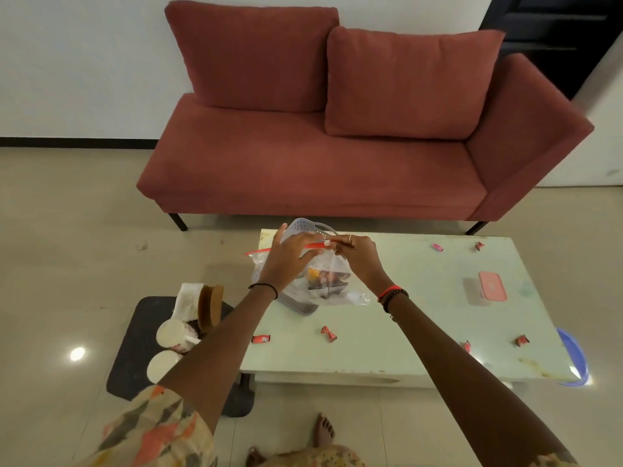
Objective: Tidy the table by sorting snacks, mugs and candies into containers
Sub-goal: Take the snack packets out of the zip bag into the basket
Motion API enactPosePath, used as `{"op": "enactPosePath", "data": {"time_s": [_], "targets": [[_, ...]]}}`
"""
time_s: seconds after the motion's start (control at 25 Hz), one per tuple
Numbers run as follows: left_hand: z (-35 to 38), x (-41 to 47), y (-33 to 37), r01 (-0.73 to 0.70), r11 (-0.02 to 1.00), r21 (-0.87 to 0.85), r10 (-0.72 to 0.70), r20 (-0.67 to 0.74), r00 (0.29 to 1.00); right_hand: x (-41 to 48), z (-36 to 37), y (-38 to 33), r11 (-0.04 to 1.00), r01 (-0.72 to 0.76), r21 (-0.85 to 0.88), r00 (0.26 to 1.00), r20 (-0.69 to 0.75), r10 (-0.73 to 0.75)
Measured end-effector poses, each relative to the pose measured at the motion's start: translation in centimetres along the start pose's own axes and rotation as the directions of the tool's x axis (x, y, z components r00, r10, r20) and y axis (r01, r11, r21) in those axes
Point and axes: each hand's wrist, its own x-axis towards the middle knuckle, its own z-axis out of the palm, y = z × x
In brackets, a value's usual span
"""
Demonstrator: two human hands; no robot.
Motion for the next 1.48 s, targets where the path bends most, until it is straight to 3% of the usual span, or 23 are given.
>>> {"op": "enactPosePath", "data": {"time_s": [0.08, 0.2, 0.4, 0.68, 1.04, 1.2, 1.28, 1.36, 1.48], "targets": [[0.5, 0.7, 1.0, 0.052, 0.998, -0.028, -0.051, 0.042, 0.998, 0.0, -0.6, 0.5, 1.000, -0.006, -0.024, 1.000, -0.004, 0.006], [0.8, 1.5, 2.0, 0.067, 0.995, -0.076, -0.065, 0.029, 0.997, 0.0, -1.2, 0.8, 0.995, -0.067, 0.076, 0.996, -0.049, 0.071], [0.7, 2.7, 2.9, -0.004, 0.995, -0.098, 0.007, 0.030, 1.000, -0.1, -2.1, 1.3, 0.997, -0.013, 0.077, 0.996, -0.087, 0.020], [0.6, 3.8, 3.2, 0.023, 0.993, -0.115, -0.020, 0.026, 0.999, 0.6, -3.6, 1.3, 0.997, 0.023, 0.074, 0.983, -0.185, -0.008], [-0.7, 3.1, 0.1, 0.136, 0.988, 0.067, -0.136, -0.002, 0.991, 1.4, -7.9, 1.9, 0.987, 0.050, 0.150, 0.959, -0.282, -0.006], [-0.3, 3.2, 1.1, 0.109, 0.989, -0.097, -0.116, -0.070, 0.991, 2.6, -8.5, 2.7, 0.999, -0.026, 0.021, 0.964, -0.264, 0.031], [0.3, 3.3, 1.5, 0.056, 0.998, -0.030, -0.058, -0.062, 0.996, 2.7, -8.2, 2.6, 0.985, 0.010, -0.171, 0.975, -0.219, -0.048], [0.7, 3.1, 1.7, 0.022, 0.995, 0.099, -0.020, -0.021, 1.000, 2.4, -7.0, 2.3, 0.918, 0.162, -0.362, 0.981, -0.043, -0.190], [0.7, 2.7, 1.9, -0.012, 0.974, 0.225, 0.022, -0.040, 0.999, 2.1, -4.1, 1.6, 0.824, 0.246, -0.511, 0.968, 0.168, -0.185]]}}
